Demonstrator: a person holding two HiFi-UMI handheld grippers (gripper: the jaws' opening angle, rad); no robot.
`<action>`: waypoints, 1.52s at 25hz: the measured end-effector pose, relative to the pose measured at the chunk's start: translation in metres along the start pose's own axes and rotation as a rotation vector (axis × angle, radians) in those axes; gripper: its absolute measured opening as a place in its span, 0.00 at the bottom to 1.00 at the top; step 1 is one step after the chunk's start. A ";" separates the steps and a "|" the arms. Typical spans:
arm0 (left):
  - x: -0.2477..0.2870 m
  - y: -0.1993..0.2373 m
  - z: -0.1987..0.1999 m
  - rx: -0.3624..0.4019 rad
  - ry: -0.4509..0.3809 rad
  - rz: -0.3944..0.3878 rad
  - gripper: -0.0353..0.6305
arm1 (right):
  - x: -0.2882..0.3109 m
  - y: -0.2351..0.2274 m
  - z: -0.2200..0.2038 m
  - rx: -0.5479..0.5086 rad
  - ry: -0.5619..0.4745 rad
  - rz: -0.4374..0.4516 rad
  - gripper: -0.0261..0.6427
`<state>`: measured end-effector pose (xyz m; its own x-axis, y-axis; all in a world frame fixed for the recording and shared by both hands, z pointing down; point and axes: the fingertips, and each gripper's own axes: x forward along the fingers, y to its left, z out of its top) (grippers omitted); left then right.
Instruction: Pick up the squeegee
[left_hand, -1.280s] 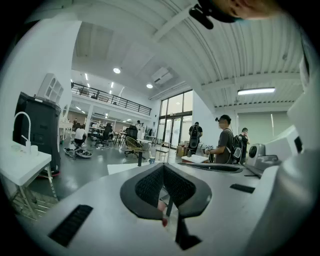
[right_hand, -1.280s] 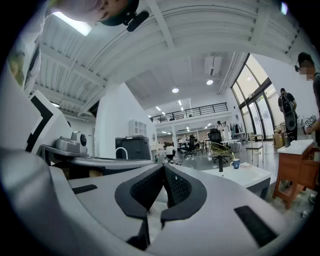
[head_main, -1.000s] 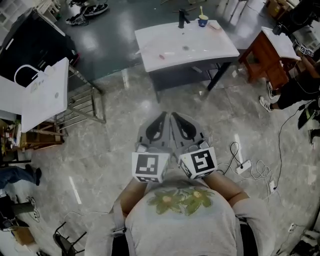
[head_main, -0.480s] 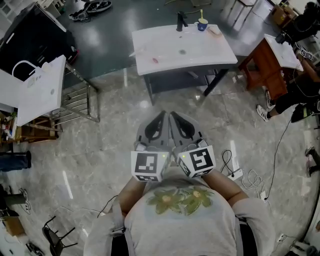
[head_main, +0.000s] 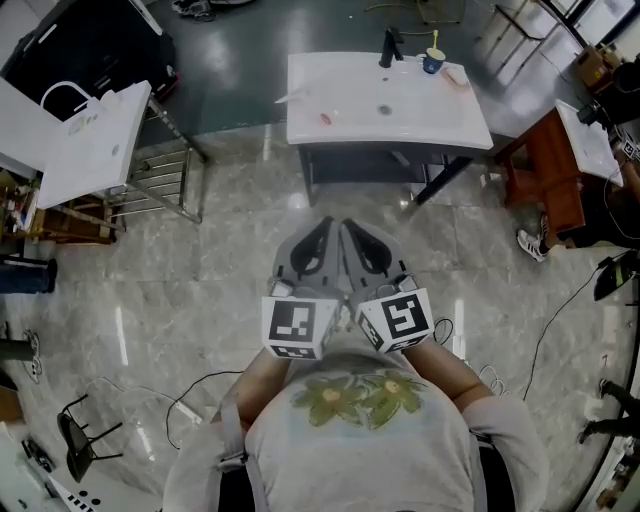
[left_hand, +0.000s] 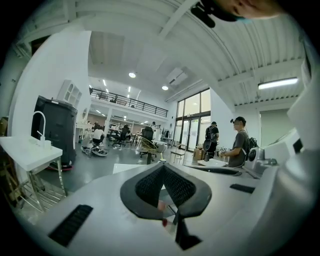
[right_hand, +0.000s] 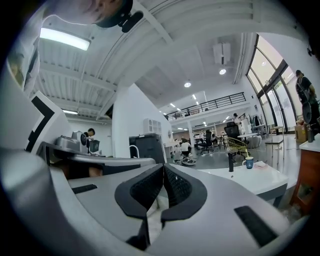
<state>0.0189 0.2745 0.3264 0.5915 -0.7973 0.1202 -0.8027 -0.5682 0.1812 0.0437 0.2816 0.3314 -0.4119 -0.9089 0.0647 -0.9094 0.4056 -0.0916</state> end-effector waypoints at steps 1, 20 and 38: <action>0.003 0.002 -0.001 0.000 0.003 0.006 0.06 | 0.003 -0.002 -0.002 0.003 0.003 0.005 0.07; 0.103 0.098 0.015 -0.028 0.051 0.019 0.06 | 0.134 -0.039 -0.003 -0.006 0.063 0.015 0.07; 0.176 0.184 0.016 -0.052 0.106 -0.017 0.06 | 0.247 -0.062 -0.018 -0.008 0.137 -0.030 0.07</action>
<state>-0.0256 0.0265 0.3652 0.6117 -0.7604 0.2185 -0.7893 -0.5678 0.2337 -0.0030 0.0338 0.3711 -0.3879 -0.8991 0.2029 -0.9217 0.3797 -0.0798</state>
